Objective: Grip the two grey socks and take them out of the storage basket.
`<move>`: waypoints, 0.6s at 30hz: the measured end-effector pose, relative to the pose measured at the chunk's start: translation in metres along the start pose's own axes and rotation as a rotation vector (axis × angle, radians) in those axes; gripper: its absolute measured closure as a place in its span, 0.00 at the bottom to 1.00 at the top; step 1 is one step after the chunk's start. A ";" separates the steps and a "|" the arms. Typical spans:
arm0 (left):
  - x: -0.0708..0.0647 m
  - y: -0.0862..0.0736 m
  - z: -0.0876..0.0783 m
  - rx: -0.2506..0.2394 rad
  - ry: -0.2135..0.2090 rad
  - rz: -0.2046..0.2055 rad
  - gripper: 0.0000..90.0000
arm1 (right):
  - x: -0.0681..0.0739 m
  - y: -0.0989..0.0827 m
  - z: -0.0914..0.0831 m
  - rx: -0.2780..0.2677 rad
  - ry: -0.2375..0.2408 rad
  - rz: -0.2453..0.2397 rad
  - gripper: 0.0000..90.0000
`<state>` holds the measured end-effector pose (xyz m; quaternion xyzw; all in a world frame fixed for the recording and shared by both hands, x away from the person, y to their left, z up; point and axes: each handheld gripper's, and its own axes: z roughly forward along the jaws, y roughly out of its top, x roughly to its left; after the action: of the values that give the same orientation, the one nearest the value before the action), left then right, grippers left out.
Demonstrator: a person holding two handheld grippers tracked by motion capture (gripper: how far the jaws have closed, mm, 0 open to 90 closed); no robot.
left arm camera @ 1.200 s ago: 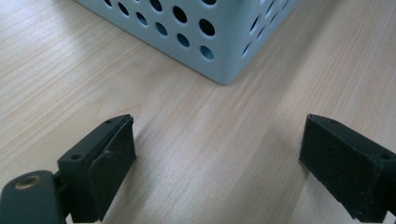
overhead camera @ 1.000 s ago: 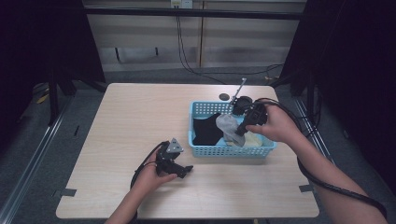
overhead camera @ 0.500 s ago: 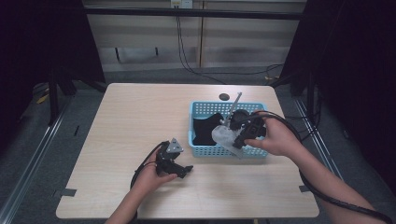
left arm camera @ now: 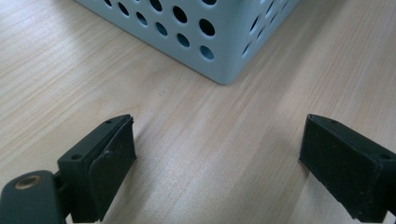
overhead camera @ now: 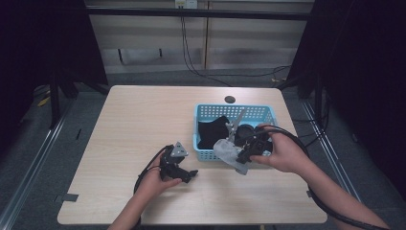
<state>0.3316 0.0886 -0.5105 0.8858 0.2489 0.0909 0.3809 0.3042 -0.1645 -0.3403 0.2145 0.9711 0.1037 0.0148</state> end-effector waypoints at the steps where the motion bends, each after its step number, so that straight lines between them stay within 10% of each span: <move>1: 0.000 0.000 0.000 0.000 0.000 0.001 0.11 | 0.001 -0.001 0.001 0.000 0.003 -0.006 0.92; 18: 0.000 0.000 0.000 0.000 0.000 0.000 0.11 | 0.021 -0.005 0.020 0.018 0.021 -0.047 0.92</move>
<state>0.3316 0.0886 -0.5105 0.8859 0.2488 0.0910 0.3808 0.2849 -0.1565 -0.3606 0.1904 0.9769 0.0971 0.0050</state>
